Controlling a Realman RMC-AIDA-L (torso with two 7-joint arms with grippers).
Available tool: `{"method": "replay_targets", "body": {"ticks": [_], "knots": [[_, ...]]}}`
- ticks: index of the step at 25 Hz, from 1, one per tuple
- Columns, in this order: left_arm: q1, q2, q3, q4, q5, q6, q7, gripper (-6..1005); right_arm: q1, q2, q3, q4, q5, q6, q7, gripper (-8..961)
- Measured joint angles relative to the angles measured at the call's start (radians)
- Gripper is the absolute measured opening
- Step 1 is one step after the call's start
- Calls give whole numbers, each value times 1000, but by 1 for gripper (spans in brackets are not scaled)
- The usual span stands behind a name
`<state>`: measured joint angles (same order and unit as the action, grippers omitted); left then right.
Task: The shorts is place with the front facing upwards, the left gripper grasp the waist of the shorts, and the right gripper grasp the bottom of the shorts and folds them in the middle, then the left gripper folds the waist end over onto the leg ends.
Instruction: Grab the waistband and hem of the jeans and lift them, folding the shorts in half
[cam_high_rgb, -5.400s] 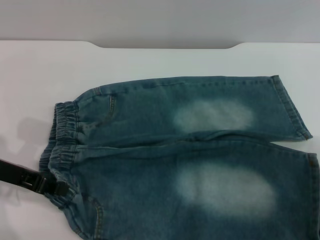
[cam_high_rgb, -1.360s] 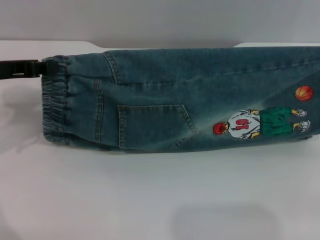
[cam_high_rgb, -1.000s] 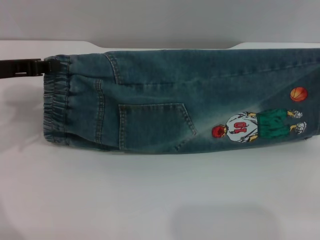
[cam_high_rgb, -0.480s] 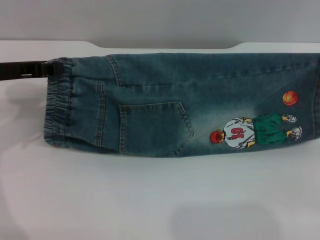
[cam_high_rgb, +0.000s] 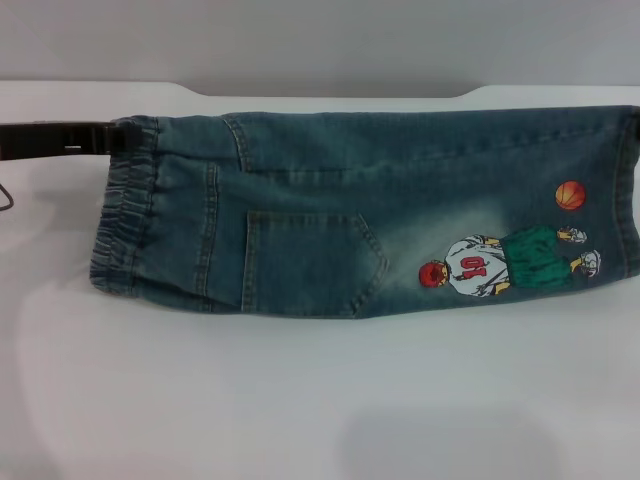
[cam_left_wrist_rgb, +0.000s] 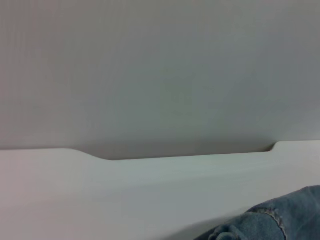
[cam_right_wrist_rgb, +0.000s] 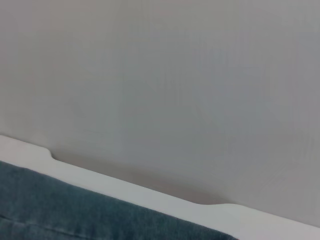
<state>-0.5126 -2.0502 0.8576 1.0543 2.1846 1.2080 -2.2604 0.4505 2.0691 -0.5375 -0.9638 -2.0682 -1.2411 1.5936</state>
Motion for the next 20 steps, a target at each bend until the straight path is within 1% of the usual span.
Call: {"method": "replay_targets", "body": {"ticks": [8, 18, 20], "knots": [[-4, -1, 16, -27, 0, -38, 2, 172, 13, 0, -49, 64, 1, 113, -18, 16], [-5, -1, 28, -41, 0, -51, 5, 177, 16, 0, -103, 71, 0, 158, -18, 16], [-5, -1, 28, -41, 0, -51, 5, 178, 16, 2, -104, 72, 0, 164, -18, 61]]}}
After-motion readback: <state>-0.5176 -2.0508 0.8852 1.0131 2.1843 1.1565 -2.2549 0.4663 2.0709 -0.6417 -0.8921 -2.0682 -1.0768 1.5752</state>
